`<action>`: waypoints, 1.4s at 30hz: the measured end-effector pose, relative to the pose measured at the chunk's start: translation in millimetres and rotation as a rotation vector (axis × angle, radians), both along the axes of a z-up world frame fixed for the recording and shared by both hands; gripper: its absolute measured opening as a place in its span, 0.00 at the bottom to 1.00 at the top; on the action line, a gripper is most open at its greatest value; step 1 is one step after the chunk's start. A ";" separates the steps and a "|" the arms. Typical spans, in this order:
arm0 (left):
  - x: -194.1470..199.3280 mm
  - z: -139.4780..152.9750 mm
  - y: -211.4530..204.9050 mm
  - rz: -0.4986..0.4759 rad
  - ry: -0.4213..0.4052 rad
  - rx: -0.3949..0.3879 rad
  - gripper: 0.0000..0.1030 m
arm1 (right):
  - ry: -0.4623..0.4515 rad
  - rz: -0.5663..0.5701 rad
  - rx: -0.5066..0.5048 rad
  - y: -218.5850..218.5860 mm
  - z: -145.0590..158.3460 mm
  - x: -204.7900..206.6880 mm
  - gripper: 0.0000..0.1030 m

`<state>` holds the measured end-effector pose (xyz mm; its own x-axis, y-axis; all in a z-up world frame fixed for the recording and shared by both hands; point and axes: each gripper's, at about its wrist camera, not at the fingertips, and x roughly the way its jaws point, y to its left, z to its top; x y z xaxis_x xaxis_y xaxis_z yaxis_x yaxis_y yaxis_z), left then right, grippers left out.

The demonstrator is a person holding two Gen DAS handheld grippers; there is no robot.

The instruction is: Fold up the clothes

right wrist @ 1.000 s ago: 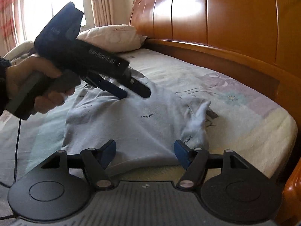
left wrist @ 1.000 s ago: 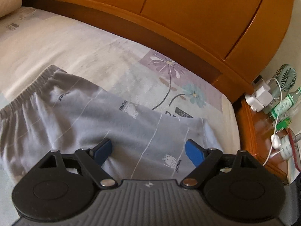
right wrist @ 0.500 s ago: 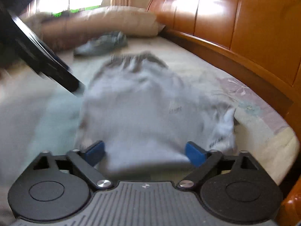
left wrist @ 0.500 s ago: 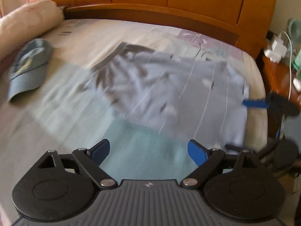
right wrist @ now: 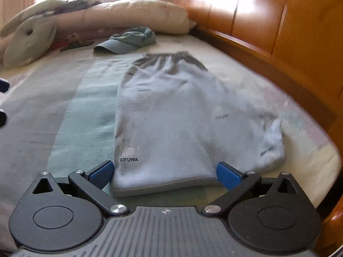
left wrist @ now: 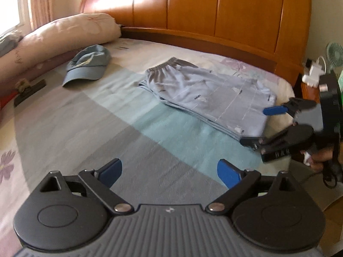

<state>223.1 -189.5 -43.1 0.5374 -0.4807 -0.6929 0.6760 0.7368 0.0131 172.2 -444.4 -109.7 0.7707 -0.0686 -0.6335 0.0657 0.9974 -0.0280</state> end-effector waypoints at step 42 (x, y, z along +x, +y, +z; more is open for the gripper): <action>21.6 -33.3 49.5 0.175 0.094 -0.033 0.97 | 0.050 0.071 0.006 -37.2 -5.7 279.1 1.00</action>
